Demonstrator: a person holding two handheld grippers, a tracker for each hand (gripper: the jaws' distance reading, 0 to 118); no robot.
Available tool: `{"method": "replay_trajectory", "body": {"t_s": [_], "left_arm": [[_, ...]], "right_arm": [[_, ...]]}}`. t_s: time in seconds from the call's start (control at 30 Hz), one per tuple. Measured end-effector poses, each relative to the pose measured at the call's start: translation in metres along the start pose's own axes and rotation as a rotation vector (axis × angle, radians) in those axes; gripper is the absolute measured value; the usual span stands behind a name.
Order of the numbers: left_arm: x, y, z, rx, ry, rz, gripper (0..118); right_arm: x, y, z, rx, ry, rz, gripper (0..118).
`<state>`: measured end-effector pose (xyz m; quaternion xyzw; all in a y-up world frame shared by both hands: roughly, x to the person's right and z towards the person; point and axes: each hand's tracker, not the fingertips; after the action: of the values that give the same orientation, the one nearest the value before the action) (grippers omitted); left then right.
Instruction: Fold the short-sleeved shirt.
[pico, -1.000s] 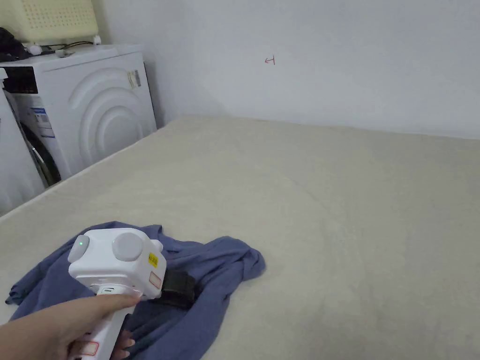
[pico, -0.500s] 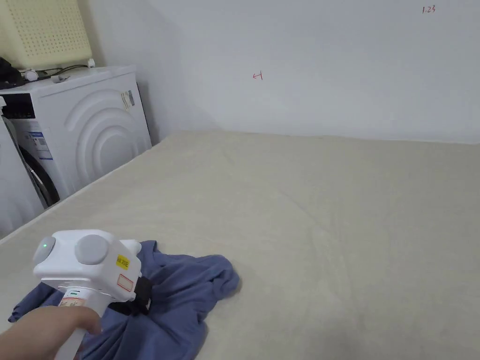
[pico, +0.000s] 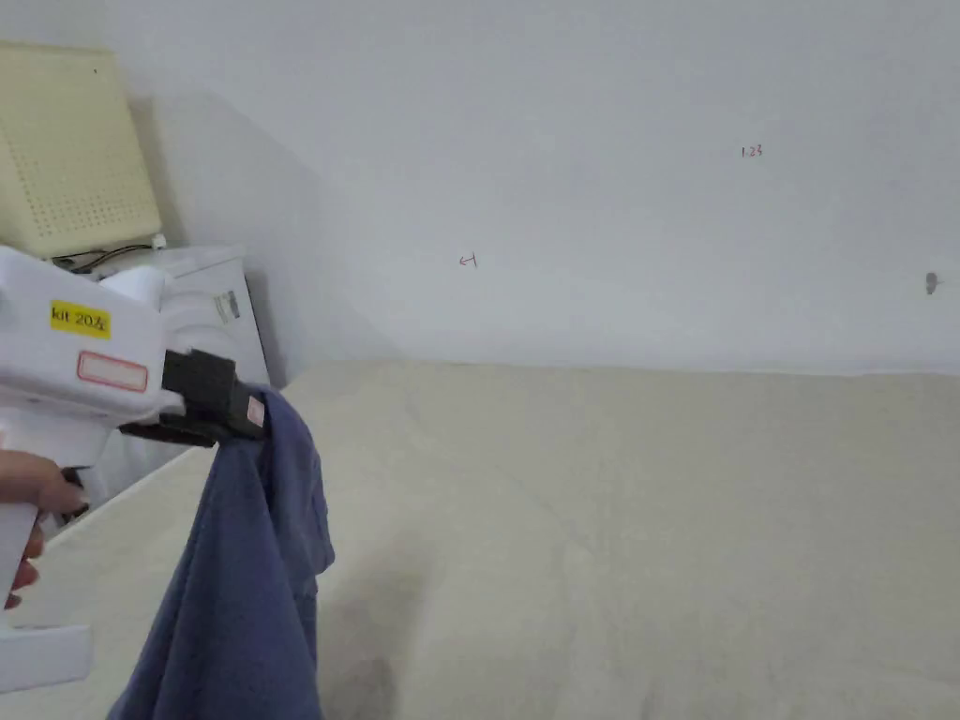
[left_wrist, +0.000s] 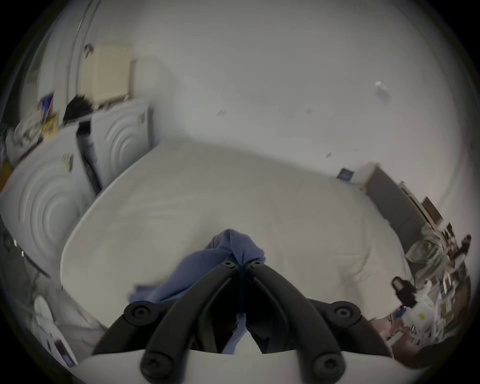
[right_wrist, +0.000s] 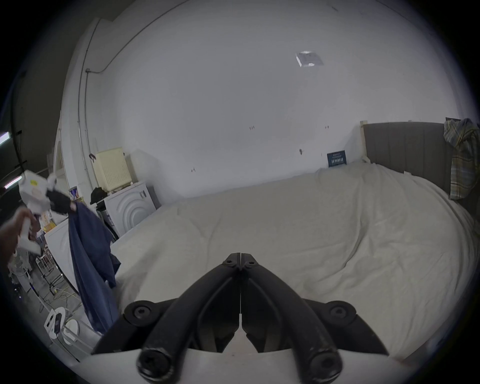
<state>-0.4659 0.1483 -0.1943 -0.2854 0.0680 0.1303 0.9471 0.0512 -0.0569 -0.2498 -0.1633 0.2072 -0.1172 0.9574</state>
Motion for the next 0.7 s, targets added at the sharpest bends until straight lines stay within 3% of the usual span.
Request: {"method": "replay_trajectory", "body": {"t_s": [0.07,0.27,0.37,0.53,0.7], "left_arm": [[0.045,0.024,0.014,0.030,-0.014,-0.102,1],[0.172,0.047,0.008,0.014,-0.326,-0.174,1],[0.223,0.037,-0.044,-0.054,-0.409,-0.237,1],[0.295,-0.030,-0.174,-0.283,-0.533,-0.142,1],[0.333,-0.127,-0.307,-0.514,-0.482,-0.078,1]], "right_arm": [[0.006,0.007,0.009,0.026,-0.008,0.002,0],[0.022,0.025,0.034,0.093,-0.042,0.037,0],[0.036,0.032,0.044,0.118,-0.062,0.034,0],[0.068,0.032,0.050,0.119,-0.133,0.032,0],[0.098,0.021,0.048,0.061,-0.199,-0.010,0]]}}
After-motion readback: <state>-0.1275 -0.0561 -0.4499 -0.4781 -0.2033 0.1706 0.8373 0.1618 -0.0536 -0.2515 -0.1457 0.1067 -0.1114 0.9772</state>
